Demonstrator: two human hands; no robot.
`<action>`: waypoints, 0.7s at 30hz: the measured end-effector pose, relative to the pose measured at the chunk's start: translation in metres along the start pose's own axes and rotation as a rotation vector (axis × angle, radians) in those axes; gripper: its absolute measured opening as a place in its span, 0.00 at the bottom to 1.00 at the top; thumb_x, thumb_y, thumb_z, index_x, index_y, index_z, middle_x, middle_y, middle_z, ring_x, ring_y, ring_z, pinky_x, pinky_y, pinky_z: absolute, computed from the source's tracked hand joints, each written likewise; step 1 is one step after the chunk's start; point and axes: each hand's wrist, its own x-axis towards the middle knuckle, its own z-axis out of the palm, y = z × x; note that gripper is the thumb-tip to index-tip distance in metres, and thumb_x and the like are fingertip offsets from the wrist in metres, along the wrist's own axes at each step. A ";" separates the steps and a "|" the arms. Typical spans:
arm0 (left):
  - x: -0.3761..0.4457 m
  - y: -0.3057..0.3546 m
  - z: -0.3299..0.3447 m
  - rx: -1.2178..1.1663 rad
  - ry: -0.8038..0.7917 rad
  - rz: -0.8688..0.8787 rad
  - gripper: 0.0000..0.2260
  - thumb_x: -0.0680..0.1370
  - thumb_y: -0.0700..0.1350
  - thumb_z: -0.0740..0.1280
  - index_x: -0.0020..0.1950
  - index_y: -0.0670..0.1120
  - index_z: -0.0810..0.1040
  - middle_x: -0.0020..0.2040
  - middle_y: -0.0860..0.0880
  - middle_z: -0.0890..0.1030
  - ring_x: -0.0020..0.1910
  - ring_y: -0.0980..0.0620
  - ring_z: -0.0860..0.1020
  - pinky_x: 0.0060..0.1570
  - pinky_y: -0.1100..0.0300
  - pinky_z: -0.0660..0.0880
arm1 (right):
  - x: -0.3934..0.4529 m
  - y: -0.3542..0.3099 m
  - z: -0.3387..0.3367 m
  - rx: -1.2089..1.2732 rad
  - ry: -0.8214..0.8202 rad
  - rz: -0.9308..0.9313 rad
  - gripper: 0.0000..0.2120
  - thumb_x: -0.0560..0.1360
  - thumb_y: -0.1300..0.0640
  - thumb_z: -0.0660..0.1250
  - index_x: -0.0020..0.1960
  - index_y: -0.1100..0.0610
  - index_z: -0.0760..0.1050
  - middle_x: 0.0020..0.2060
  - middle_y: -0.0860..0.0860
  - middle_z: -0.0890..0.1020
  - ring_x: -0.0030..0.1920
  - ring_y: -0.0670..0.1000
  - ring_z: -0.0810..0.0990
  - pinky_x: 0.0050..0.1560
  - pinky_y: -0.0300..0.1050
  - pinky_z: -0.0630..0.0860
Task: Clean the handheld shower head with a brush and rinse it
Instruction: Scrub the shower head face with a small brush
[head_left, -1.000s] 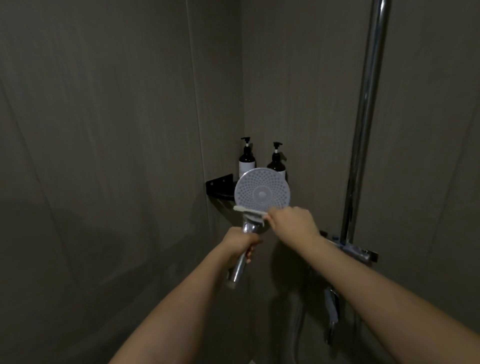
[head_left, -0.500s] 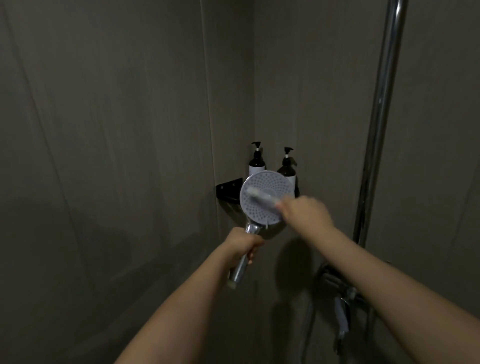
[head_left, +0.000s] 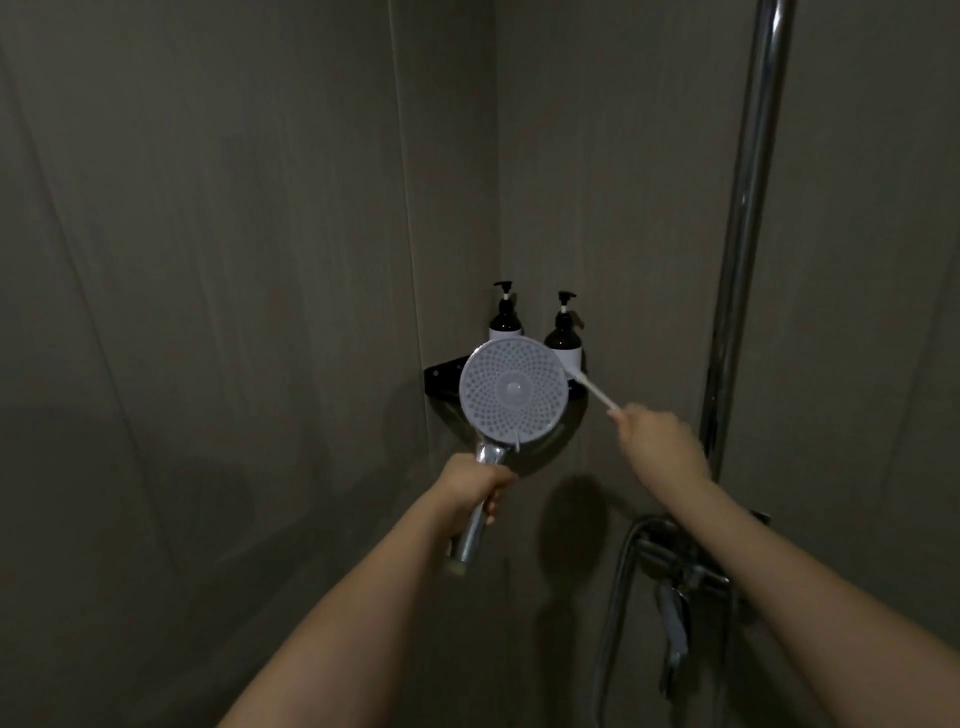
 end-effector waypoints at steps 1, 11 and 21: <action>0.001 0.000 0.001 -0.010 0.000 -0.005 0.14 0.73 0.36 0.67 0.29 0.42 0.67 0.20 0.47 0.67 0.15 0.54 0.64 0.19 0.66 0.64 | -0.005 -0.005 0.005 -0.033 -0.027 -0.107 0.18 0.81 0.48 0.51 0.53 0.59 0.74 0.36 0.53 0.77 0.37 0.55 0.76 0.34 0.44 0.69; -0.005 0.010 0.013 -0.130 -0.101 -0.043 0.15 0.75 0.36 0.65 0.31 0.45 0.65 0.16 0.52 0.65 0.14 0.56 0.62 0.18 0.69 0.62 | -0.010 0.009 0.005 -0.111 -0.053 -0.140 0.18 0.81 0.47 0.50 0.55 0.57 0.72 0.38 0.56 0.80 0.37 0.57 0.79 0.34 0.45 0.72; -0.007 0.009 0.011 -0.171 -0.083 -0.065 0.14 0.75 0.36 0.65 0.32 0.44 0.66 0.17 0.52 0.65 0.15 0.57 0.62 0.19 0.69 0.63 | -0.006 0.024 -0.003 -0.134 0.007 -0.152 0.17 0.81 0.47 0.51 0.52 0.58 0.73 0.40 0.56 0.80 0.39 0.57 0.79 0.31 0.44 0.66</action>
